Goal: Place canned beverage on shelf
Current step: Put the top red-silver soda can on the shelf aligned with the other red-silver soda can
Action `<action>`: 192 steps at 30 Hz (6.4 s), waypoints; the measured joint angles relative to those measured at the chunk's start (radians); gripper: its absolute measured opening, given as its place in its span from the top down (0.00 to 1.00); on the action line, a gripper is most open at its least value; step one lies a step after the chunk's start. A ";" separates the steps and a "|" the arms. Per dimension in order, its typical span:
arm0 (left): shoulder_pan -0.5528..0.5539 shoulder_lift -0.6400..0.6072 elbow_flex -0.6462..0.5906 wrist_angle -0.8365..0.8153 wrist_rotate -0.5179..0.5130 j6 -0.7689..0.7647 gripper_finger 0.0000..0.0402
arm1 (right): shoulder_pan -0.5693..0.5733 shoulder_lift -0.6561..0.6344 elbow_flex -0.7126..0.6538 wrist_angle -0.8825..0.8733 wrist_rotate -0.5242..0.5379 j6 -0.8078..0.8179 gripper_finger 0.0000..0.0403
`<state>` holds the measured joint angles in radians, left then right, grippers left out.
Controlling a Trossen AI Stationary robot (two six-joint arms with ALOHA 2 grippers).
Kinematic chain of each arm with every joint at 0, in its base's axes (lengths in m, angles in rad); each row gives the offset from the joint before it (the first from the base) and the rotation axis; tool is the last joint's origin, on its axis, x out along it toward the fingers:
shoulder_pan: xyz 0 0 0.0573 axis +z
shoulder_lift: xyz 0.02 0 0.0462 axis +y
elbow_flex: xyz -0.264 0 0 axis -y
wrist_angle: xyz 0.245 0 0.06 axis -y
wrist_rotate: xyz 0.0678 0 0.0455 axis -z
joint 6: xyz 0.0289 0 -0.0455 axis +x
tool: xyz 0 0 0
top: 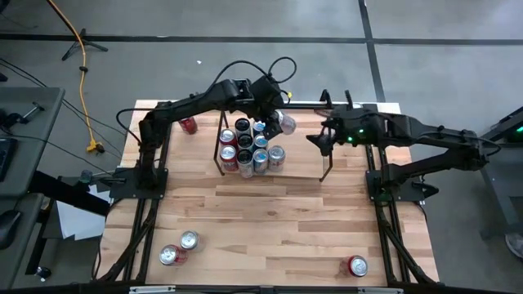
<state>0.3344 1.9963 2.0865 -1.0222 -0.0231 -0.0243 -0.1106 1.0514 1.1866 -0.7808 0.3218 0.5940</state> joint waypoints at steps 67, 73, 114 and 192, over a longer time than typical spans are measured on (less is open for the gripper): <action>-0.011 0.134 -0.044 -0.003 0.011 0.089 0.38 | 0.000 0.063 0.000 -0.014 0.043 0.038 0.03; -0.012 0.134 -0.044 -0.003 0.011 0.092 0.38 | 0.000 0.063 0.000 -0.013 0.043 0.038 0.03; -0.008 0.122 0.248 -0.201 0.067 0.105 0.30 | -0.001 0.064 0.000 0.023 0.083 0.052 0.03; -0.062 -1.388 -1.250 0.877 0.007 -0.420 0.30 | -0.148 0.379 0.000 0.229 -0.122 0.177 0.98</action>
<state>0.2726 0.6086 0.8364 -0.1450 -0.0158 -0.4442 -0.2582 1.4303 1.1866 -0.5519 0.1995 0.7705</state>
